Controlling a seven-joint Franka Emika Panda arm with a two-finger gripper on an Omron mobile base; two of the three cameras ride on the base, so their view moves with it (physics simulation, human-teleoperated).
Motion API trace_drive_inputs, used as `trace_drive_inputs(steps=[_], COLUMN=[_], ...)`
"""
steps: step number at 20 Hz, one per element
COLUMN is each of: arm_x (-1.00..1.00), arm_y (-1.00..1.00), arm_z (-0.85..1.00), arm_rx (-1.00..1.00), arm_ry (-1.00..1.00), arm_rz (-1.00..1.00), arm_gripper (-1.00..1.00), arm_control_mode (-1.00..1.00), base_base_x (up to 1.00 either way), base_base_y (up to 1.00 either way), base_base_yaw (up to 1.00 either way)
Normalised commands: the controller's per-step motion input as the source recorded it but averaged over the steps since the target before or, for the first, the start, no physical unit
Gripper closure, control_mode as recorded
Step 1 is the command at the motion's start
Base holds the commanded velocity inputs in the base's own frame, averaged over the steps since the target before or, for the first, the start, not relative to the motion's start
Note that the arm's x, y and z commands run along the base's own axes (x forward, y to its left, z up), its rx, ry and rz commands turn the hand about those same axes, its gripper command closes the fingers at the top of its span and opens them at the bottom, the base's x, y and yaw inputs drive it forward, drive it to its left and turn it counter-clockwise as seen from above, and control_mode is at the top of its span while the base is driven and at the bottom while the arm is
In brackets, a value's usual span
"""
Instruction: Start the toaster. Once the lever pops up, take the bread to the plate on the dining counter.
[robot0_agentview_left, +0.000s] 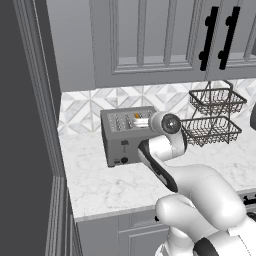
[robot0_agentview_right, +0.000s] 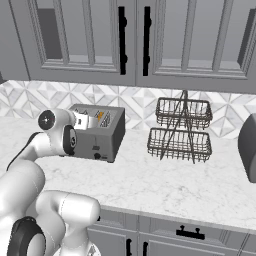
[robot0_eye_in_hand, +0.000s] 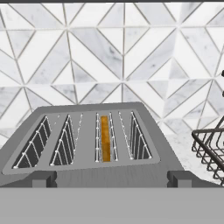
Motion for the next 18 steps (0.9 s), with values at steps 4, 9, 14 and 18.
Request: trace_drive_inputs(steps=[4,9,14,18], arm_x=[0.00,0.00,0.00,0.00], arm_y=[0.00,0.00,0.00,0.00], arm_z=[0.00,0.00,0.00,0.00], arm_rx=[0.00,0.00,0.00,0.00], arm_ry=[0.00,0.00,0.00,0.00], arm_rz=[0.00,0.00,0.00,0.00], arm_gripper=[-1.00,-1.00,-1.00,-1.00], arm_control_mode=[-1.00,-1.00,-1.00,-1.00], base_base_x=[0.00,0.00,0.00,0.00], base_base_y=[0.00,0.00,0.00,0.00], base_base_yaw=[0.00,0.00,0.00,0.00])
